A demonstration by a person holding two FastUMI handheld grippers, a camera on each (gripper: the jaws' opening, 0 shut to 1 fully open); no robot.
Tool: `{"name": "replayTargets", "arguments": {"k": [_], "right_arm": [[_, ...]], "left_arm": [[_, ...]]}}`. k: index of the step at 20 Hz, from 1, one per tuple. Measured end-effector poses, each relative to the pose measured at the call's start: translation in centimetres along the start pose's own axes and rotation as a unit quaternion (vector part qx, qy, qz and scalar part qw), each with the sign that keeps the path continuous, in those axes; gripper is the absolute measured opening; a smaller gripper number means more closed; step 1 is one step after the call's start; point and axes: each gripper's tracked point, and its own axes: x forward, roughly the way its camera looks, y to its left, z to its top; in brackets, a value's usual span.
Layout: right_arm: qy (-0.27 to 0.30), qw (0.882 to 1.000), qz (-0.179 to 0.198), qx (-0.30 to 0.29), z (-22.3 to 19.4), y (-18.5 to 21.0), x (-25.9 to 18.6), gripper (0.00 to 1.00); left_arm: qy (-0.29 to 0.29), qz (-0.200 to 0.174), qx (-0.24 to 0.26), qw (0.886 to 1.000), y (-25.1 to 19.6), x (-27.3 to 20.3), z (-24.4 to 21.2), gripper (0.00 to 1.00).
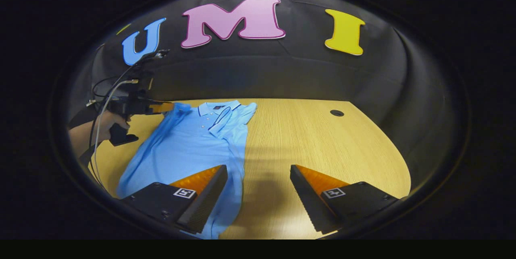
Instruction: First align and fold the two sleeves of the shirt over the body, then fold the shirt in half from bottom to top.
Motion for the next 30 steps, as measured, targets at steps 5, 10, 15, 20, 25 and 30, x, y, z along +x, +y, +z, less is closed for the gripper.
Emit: {"name": "replayTargets", "arguments": {"k": [5, 10, 15, 20, 25, 30], "right_arm": [[0.013, 1.0, 0.008, 0.018, -1.7, 1.5, -1.5, 0.98], [0.04, 0.998, 0.026, 0.032, -4.6, 4.3, -4.6, 0.99], [0.076, 0.995, 0.034, 0.049, -8.9, 6.8, -8.0, 0.99], [0.101, 0.994, 0.007, 0.036, -12.9, 7.1, -9.9, 0.99], [0.127, 0.991, -0.005, 0.029, -16.2, 7.8, -9.7, 0.96], [0.126, 0.992, 0.002, -0.008, -16.5, 8.9, -9.7, 0.92]], "left_arm": [[-0.014, -0.084, -0.01, 0.996, -6.0, -4.3, -0.2, 0.77], [-0.004, -0.069, -0.054, 0.996, -3.8, -13.7, -5.0, 0.98], [0.057, -0.03, -0.08, 0.995, -1.2, -24.2, -14.6, 0.99], [0.123, -0.004, -0.129, 0.984, -1.2, -29.2, -22.4, 0.99], [0.154, 0.002, -0.097, 0.983, -3.5, -29.9, -25.9, 0.97], [0.165, 0.002, -0.085, 0.983, -5.3, -29.6, -26.9, 0.89]]}}
